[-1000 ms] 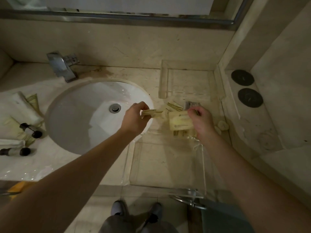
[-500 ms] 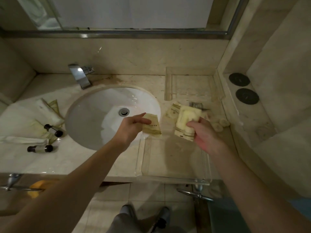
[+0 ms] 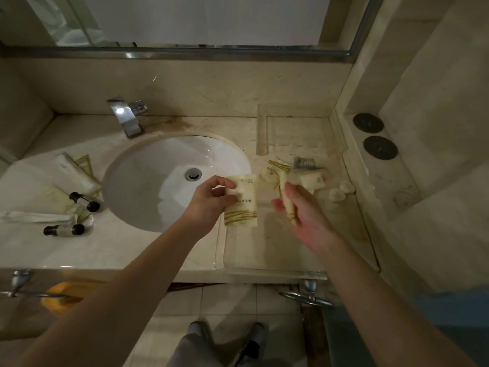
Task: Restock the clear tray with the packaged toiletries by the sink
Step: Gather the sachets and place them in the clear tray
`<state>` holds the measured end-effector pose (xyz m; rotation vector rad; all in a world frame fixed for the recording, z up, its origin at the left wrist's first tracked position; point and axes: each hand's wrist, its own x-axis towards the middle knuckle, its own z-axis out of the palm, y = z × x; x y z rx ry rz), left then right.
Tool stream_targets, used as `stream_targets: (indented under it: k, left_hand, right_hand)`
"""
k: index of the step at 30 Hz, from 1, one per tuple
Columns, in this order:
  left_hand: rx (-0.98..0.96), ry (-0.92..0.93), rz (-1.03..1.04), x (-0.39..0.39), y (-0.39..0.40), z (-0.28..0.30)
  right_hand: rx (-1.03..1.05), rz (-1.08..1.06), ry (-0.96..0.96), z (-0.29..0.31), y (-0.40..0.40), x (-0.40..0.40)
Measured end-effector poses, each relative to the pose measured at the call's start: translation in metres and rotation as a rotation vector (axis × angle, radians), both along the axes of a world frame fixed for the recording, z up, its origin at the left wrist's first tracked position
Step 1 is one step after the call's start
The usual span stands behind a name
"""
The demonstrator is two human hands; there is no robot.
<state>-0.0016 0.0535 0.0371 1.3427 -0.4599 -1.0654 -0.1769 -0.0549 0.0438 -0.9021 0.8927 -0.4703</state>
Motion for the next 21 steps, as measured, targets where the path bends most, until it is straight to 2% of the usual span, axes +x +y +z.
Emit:
stream_targets:
  k: [2,4,6,14,18,21]
  left_hand:
    - [0.027,-0.02,0.004,0.0,-0.001,0.002]
    - [0.052,-0.04,0.011,0.001,-0.001,0.002]
    - [0.067,-0.053,0.004,0.001,-0.001,0.002]
    - [0.131,-0.082,0.003,0.004,0.002,-0.003]
    - [0.196,-0.258,-0.081,0.006,0.0,-0.006]
    - [0.263,-0.353,-0.219,0.005,-0.007,-0.008]
  right_hand:
    - [-0.045,0.016,0.03,0.002,0.003,-0.003]
    - [-0.244,0.001,0.154,0.001,0.004,-0.004]
    - [-0.36,-0.026,0.201,-0.001,0.004,-0.005]
    - [-0.336,-0.038,0.178,-0.003,0.011,-0.01]
    - [-0.235,-0.11,0.212,-0.008,0.012,-0.015]
    - [-0.188,-0.188,0.198,-0.014,0.015,-0.022]
